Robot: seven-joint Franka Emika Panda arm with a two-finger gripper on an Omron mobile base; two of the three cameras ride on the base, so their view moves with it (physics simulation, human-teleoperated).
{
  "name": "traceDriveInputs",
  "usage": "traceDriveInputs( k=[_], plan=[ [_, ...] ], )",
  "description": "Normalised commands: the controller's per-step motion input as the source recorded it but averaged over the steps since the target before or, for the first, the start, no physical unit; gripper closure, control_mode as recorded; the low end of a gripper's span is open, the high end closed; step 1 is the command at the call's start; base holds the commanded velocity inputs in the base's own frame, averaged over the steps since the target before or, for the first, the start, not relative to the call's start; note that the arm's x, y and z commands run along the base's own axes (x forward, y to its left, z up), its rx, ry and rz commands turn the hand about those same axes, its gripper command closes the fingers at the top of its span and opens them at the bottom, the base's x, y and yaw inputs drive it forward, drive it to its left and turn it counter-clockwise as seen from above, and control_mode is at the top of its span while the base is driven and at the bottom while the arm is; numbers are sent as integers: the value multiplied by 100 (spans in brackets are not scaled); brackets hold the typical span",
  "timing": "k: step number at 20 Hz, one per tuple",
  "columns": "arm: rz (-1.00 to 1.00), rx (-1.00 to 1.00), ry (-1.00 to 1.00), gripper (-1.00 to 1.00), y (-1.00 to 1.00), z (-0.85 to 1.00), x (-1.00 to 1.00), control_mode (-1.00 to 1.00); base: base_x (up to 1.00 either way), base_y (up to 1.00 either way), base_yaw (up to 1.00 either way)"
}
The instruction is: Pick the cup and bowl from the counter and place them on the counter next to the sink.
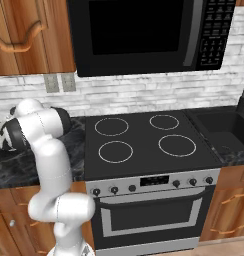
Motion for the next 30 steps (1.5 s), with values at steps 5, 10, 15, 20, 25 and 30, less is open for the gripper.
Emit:
traceDriveInputs(
  k=[5,10,15,20,25,30],
  plan=[
    [0,0,0,100,0,0,0,-100,0,0,0],
    [0,0,0,100,0,0,0,-100,0,0,0],
    [-2,0,0,100,-28,2,0,-100,0,0,0],
    [-8,0,8,100,-62,36,-21,-100,0,0,0],
    [-15,0,12,100,-65,39,-29,-100,0,0,0],
    [-10,1,4,100,-59,57,-38,-100,0,0,0]
  ],
)
